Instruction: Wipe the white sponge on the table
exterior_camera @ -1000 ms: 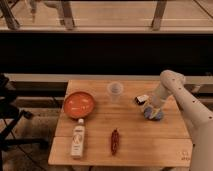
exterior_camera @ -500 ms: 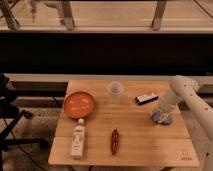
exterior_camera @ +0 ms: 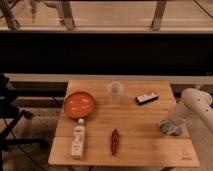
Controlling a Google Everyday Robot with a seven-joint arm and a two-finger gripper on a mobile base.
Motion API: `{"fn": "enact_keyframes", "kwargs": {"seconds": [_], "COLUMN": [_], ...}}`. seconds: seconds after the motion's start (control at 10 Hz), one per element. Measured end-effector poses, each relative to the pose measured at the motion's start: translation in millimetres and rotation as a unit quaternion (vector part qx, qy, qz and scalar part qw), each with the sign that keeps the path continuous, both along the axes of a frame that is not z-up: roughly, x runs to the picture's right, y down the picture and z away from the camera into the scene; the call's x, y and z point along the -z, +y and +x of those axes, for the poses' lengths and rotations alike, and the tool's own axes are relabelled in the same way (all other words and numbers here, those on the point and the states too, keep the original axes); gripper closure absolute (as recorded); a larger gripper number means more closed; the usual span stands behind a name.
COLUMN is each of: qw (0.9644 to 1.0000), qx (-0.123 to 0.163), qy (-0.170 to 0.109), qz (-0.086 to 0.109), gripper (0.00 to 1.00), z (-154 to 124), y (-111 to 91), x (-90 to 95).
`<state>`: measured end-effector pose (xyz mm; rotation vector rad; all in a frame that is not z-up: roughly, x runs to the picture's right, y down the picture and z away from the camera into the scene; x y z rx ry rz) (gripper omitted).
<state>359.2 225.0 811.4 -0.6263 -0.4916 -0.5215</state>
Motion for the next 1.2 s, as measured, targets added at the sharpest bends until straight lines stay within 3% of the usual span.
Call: {"fn": "enact_keyframes", "kwargs": {"seconds": [0.3,0.5,0.8,1.2], "qw": [0.9987,0.9973,0.9967,0.9956], "qx": [0.03,0.047,0.065,0.09], "qy": [0.037,0.055,0.049,0.027], "qz": [0.018,0.016,0.001,0.004], "gripper": [1.0,1.0,1.0,1.0], "z": [3.0,3.5,-6.5,-33.5], "y": [35.0,53.6,82.1,107.8], "x": [34.1,49.8,64.9,93.3]}}
